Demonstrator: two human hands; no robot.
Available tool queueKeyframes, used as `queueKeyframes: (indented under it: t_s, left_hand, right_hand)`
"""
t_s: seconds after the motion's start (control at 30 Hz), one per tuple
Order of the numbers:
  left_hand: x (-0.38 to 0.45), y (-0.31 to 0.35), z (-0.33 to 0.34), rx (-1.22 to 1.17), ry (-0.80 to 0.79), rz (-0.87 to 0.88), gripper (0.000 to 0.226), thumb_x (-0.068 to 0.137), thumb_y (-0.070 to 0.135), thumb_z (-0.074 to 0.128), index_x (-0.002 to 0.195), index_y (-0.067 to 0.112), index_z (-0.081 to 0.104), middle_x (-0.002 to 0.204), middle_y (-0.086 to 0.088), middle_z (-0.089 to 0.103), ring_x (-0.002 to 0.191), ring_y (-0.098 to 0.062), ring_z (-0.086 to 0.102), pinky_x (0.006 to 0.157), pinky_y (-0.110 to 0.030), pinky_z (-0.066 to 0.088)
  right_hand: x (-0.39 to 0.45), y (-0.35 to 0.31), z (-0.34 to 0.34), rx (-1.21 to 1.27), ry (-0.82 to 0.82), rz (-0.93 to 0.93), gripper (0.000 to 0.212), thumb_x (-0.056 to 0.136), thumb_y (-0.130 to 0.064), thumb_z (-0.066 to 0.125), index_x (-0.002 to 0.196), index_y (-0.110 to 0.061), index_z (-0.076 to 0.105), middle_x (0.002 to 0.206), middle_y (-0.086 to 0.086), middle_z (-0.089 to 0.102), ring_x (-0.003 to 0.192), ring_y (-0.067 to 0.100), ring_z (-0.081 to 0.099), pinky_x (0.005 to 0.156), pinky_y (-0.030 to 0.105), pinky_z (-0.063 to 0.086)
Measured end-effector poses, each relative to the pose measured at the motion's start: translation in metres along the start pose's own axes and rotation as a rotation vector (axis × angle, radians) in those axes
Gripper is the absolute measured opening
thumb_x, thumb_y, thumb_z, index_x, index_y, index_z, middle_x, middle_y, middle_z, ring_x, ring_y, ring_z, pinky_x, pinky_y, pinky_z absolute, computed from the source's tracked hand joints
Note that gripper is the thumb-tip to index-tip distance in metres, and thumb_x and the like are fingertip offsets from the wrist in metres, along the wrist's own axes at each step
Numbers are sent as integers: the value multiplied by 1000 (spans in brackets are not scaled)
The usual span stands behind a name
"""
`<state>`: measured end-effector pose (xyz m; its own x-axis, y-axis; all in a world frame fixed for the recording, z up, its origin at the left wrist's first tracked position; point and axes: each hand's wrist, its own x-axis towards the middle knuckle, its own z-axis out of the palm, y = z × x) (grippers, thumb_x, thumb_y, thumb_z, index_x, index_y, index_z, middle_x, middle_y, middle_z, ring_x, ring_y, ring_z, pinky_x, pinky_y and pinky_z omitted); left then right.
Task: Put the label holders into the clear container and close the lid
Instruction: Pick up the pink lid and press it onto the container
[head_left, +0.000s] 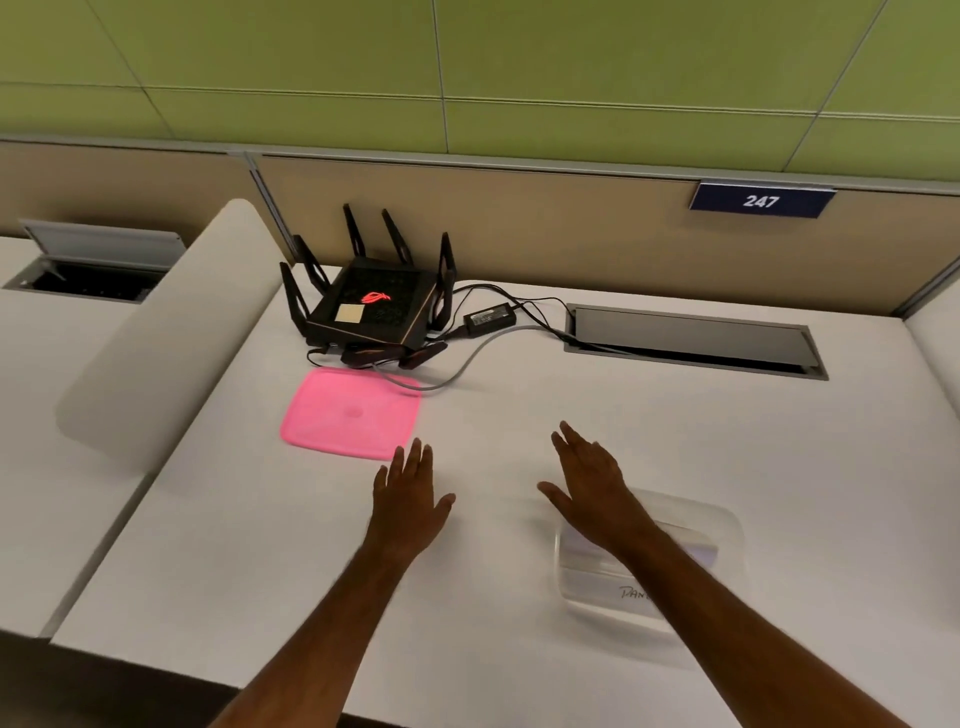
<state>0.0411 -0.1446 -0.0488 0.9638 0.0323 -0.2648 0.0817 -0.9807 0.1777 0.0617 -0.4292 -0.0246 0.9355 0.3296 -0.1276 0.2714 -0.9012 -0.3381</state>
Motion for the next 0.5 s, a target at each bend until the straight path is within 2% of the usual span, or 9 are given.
queueKeyframes:
  t_s: [0.1,0.5]
  left_hand:
    - [8,-26,-3,12,-8,-53,82,100,56,43,161,15,7,170,-5,1,157,-27,2,124,-48,13]
    - [50,-110,-26,-22,9,-229,83,99,55,48,161,13,14,169,-9,13,154,-30,18,121,-47,23]
  right_hand:
    - [20,-13,8,-4,-35,-24,78,106,-52,39,163,-9,8,173,7,-2,160,19,0,126,35,-5]
    - [89,-70,45,139,-191,-14,75,106,-42,46,163,-9,11,173,6,1,159,20,2,125,30,2]
